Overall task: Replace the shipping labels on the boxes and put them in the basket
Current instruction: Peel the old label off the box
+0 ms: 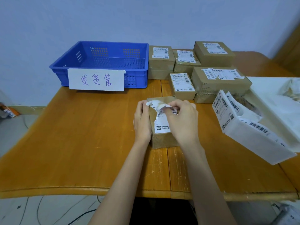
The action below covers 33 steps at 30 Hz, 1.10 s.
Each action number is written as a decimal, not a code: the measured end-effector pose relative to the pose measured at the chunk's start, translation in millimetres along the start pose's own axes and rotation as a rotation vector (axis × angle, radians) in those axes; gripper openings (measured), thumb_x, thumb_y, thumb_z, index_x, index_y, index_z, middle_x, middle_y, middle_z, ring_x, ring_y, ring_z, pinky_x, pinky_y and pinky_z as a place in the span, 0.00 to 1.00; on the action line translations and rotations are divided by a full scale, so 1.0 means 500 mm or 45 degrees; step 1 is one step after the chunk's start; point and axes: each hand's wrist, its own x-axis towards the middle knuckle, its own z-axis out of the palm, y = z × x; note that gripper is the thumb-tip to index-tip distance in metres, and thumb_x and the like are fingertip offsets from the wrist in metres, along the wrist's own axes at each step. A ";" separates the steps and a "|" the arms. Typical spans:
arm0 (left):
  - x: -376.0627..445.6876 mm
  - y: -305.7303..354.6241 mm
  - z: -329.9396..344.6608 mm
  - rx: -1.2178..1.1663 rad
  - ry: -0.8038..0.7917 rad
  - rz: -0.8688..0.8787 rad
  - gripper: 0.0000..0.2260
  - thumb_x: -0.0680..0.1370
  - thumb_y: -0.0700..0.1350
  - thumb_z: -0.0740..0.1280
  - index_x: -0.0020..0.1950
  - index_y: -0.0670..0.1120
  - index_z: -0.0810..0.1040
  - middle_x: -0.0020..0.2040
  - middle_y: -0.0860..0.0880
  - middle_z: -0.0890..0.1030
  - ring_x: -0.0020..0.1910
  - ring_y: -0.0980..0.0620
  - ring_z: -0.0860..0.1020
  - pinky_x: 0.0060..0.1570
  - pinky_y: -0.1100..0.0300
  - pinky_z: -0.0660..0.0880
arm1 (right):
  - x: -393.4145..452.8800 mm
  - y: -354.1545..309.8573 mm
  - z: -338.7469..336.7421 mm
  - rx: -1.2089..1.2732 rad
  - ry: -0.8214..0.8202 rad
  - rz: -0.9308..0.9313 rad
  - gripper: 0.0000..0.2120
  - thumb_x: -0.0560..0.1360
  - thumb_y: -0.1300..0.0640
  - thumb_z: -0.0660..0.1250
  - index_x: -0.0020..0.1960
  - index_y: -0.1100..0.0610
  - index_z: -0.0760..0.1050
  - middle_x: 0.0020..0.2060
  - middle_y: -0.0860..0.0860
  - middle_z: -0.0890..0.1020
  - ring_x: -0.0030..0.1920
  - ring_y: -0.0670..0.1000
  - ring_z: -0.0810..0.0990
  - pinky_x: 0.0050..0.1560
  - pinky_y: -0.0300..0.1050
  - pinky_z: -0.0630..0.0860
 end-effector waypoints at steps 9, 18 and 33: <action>0.004 -0.005 -0.002 0.026 -0.027 0.005 0.11 0.84 0.50 0.58 0.45 0.56 0.75 0.41 0.57 0.79 0.45 0.54 0.76 0.49 0.50 0.72 | 0.007 0.014 0.007 0.163 -0.014 0.085 0.08 0.78 0.53 0.67 0.55 0.53 0.80 0.45 0.41 0.75 0.58 0.47 0.71 0.47 0.36 0.67; 0.000 0.000 -0.001 0.008 -0.017 0.008 0.10 0.84 0.50 0.58 0.47 0.53 0.76 0.42 0.56 0.80 0.44 0.56 0.77 0.47 0.56 0.71 | -0.001 0.011 0.007 0.180 0.039 0.068 0.02 0.79 0.53 0.66 0.49 0.48 0.77 0.44 0.40 0.74 0.55 0.45 0.69 0.45 0.27 0.64; -0.004 0.004 -0.003 -0.068 -0.030 0.003 0.10 0.84 0.48 0.59 0.46 0.53 0.76 0.39 0.57 0.78 0.41 0.56 0.76 0.42 0.59 0.71 | -0.011 0.011 0.007 0.080 0.004 -0.002 0.19 0.70 0.51 0.73 0.59 0.47 0.74 0.46 0.43 0.74 0.57 0.44 0.64 0.45 0.29 0.65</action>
